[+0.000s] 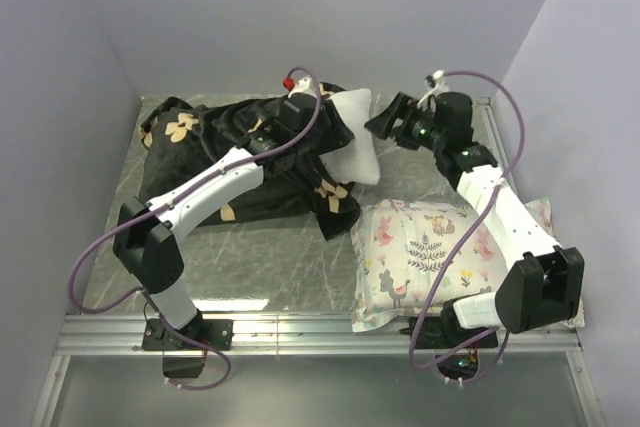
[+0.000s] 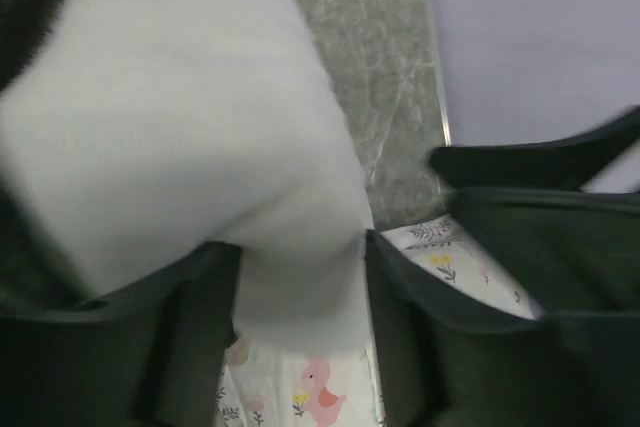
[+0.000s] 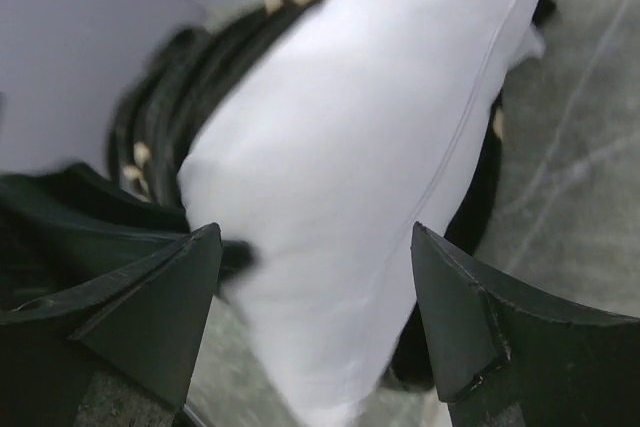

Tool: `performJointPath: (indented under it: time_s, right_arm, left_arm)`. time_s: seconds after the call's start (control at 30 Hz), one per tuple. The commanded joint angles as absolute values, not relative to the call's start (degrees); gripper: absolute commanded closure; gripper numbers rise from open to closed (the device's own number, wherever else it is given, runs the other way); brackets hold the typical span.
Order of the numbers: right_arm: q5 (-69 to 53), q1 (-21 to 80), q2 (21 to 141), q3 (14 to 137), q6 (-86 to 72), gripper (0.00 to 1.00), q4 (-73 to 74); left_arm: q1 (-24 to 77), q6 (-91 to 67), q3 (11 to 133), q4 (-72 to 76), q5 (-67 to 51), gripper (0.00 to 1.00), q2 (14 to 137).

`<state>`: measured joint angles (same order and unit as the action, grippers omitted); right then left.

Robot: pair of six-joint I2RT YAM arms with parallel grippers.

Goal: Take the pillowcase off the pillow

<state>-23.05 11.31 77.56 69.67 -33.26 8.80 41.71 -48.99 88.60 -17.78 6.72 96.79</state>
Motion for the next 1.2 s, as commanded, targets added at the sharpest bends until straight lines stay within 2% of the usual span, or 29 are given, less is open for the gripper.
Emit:
performJointPath:
  time_s: [0.0,0.03,0.13,0.27,0.33,0.6,0.7,0.73,0.77,0.87,0.9,0.97,1.03,1.1,1.17]
  right_arm:
    - [-19.5,14.7,76.6,65.2,-27.9,0.16,8.7]
    - [-18.5,15.1,77.0,64.8,-27.6,0.16,8.8]
    - [-16.7,17.6,78.0,63.3,-26.3,0.15,7.5]
    - [-12.0,21.3,80.0,63.6,-23.6,0.13,7.9]
    - [-11.3,22.3,80.9,63.7,-22.1,0.12,7.9]
    - [-8.4,25.1,85.1,62.8,-21.2,0.12,6.5]
    - [-6.9,25.1,87.2,63.8,-21.3,0.26,8.2]
    - [-6.8,25.2,87.7,64.4,-21.5,0.4,9.0]
    - [-6.5,25.2,88.3,65.1,-21.7,0.46,9.3]
    - [-5.5,25.7,88.0,65.6,-22.5,0.57,9.7]
    - [-5.1,25.7,88.0,65.7,-22.7,0.65,9.9]
    - [-4.3,25.9,88.1,66.7,-22.7,0.76,10.6]
    - [-3.3,26.0,88.0,67.2,-22.9,0.88,11.4]
    - [-2.4,25.9,87.6,68.1,-22.9,0.97,12.3]
    - [-0.7,26.0,86.8,68.9,-22.6,1.0,13.4]
  left_arm:
    - [42.2,-46.3,91.0,-7.6,5.7,0.43,90.6]
    - [42.2,-45.9,90.9,-8.9,6.1,0.37,89.4]
    - [42.2,-44.5,89.6,-10.8,7.9,0.29,86.2]
    - [42.2,-44.9,89.0,-24.2,16.9,0.28,83.0]
    - [42.0,-47.1,85.6,-28.4,24.0,0.25,80.8]
    - [40.4,-52.6,65.4,-29.3,27.2,0.22,69.5]
    - [39.8,-53.3,61.0,-30.1,28.7,0.21,66.3]
    - [39.8,-53.5,60.3,-31.0,29.0,0.21,65.8]
    - [39.7,-53.6,60.1,-31.4,29.5,0.21,65.7]
    - [39.6,-54.4,59.2,-31.9,30.8,0.21,65.8]
    - [39.6,-54.4,58.9,-31.6,31.6,0.21,66.0]
    - [38.6,-53.9,58.0,-29.4,31.5,0.21,66.7]
    - [37.1,-52.1,58.3,-27.8,30.8,0.25,68.4]
    - [35.6,-51.0,59.1,-27.6,30.3,0.28,70.0]
    - [35.3,-50.3,60.3,-28.1,31.5,0.33,71.6]
